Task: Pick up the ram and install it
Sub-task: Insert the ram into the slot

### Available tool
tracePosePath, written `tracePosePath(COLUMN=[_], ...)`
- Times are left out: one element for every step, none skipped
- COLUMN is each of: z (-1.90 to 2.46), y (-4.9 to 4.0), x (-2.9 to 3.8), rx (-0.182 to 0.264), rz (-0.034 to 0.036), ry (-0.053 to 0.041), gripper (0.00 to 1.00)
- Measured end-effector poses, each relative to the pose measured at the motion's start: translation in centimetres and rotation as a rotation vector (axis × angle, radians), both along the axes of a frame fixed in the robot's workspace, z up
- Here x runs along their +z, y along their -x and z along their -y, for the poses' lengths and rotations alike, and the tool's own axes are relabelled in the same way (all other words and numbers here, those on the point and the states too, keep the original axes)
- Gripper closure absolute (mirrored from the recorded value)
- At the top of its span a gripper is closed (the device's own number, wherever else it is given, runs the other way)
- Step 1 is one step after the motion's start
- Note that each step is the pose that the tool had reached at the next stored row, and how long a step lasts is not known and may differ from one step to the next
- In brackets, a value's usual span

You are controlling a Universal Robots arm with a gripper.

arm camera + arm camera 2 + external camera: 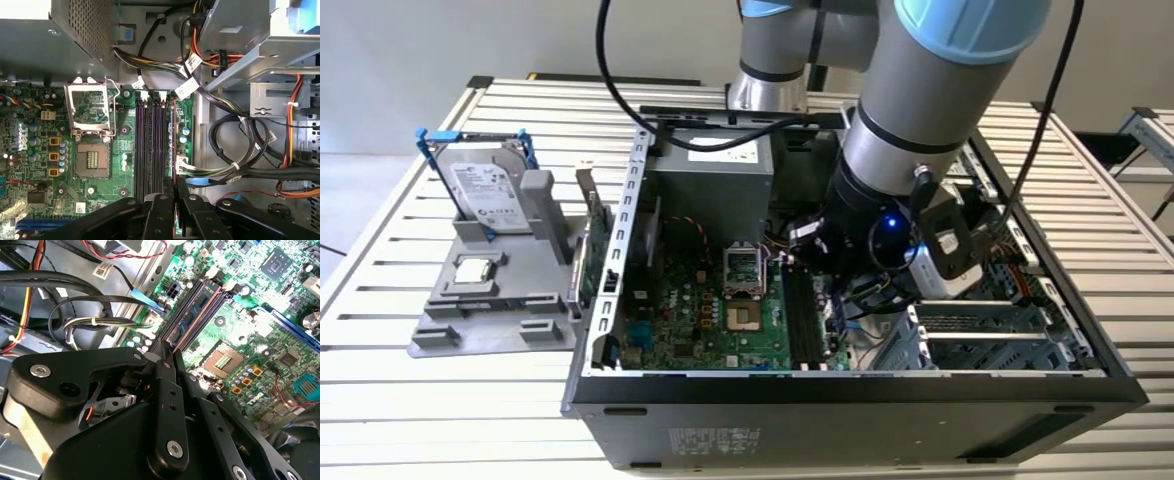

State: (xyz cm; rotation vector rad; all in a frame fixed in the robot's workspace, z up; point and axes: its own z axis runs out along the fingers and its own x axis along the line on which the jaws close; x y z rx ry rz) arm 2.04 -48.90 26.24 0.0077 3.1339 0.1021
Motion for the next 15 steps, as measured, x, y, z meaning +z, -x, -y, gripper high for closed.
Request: tracePosePath(z=[0.00, 0.00, 0.00, 0.00, 0.00, 0.00, 0.00, 0.00, 0.00, 0.00, 0.00, 0.00, 0.00, -0.01, 0.00], y=[0.01, 0.02, 0.04, 0.04, 0.05, 0.06, 0.07, 0.08, 0.09, 0.11, 0.13, 0.15, 0.17, 0.18, 0.18], x=[-0.10, -0.20, -0.30, -0.42, -0.53, -0.63, -0.72, -0.80, -0.89, -0.98, -1.06, -1.15, -1.25, -1.35, -1.43], rx=[0.000, 0.000, 0.000, 0.000, 0.000, 0.000, 0.000, 0.000, 0.000, 0.000, 0.000, 0.000, 0.000, 0.000, 0.000], rz=[0.0000, 0.0000, 0.0000, 0.0000, 0.0000, 0.0000, 0.0000, 0.0000, 0.0000, 0.0000, 0.0000, 0.0000, 0.0000, 0.0000, 0.0000], ry=[0.0001, 0.0000, 0.0000, 0.0000, 0.0001, 0.0001, 0.0000, 0.0001, 0.0001, 0.0001, 0.0001, 0.0000, 0.0000, 0.0000, 0.0001], gripper=[1.00, 1.00, 1.00, 1.00, 1.00, 1.00, 1.00, 1.00, 1.00, 1.00, 1.00, 1.00, 1.00, 1.00, 1.00])
